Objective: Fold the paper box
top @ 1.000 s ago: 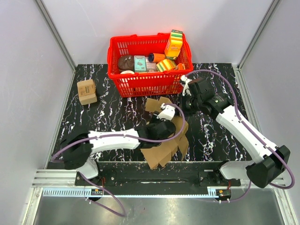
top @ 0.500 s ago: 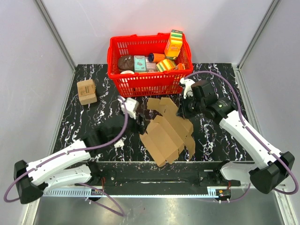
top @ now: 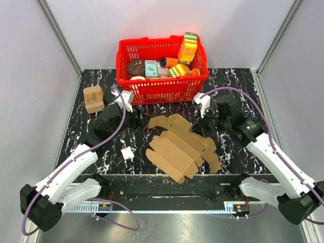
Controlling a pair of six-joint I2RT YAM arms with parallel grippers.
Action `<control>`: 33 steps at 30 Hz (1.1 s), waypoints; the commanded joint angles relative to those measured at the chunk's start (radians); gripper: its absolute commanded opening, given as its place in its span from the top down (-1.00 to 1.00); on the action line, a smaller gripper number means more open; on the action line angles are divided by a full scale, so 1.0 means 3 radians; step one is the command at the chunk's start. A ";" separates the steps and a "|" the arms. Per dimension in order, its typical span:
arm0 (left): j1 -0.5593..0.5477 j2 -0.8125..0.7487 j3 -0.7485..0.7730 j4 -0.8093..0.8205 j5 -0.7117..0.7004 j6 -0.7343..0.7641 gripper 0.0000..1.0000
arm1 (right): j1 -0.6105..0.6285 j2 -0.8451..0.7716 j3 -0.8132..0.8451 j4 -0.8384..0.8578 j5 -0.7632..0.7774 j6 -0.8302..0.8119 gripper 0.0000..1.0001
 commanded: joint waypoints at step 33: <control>0.0806 0.0561 -0.0385 0.1169 0.0458 -0.0342 -0.43 | 0.0089 0.0909 0.0160 0.0716 0.2360 -0.0430 1.00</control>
